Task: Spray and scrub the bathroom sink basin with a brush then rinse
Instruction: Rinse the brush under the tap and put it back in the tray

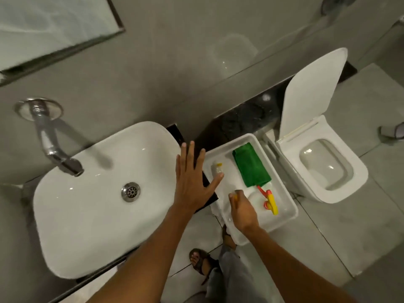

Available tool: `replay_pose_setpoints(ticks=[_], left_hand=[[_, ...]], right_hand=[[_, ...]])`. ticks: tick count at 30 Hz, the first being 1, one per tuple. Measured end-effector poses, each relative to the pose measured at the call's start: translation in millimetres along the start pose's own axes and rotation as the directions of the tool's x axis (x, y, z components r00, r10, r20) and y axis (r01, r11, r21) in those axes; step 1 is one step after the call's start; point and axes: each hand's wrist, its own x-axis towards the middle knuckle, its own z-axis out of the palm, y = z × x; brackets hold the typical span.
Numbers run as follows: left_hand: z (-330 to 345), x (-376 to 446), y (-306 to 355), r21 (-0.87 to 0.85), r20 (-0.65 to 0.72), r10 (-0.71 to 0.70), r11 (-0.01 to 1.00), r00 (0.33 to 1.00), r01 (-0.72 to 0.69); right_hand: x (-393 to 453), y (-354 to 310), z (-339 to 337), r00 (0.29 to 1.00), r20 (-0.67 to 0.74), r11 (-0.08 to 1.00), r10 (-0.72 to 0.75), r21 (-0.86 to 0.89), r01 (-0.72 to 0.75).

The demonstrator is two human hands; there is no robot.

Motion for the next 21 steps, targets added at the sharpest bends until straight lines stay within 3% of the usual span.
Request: replay_pose_setpoints(ticks=[6, 11, 15, 21], left_hand=[[14.9, 4.1, -5.3, 0.041, -0.040, -0.030, 0.999, 0.999, 0.032], [13.0, 6.2, -4.2, -0.022, -0.024, -0.064, 0.998, 0.998, 0.064], [8.8, 5.6, 0.4, -0.088, -0.012, -0.080, 0.993, 0.997, 0.079], [8.2, 6.0, -0.8, -0.070, -0.028, -0.064, 0.996, 0.998, 0.062]], right_hand=[[36.3, 25.0, 44.6, 0.997, -0.022, 0.997, 0.069, 0.049, -0.067], [57.6, 37.3, 56.6, 0.988, 0.028, 0.988, 0.151, -0.031, -0.150], [56.0, 29.9, 51.7, 0.984, 0.017, 0.983, 0.180, 0.028, -0.180], [55.0, 19.0, 41.1, 0.990, 0.035, 0.991, 0.134, 0.019, -0.135]])
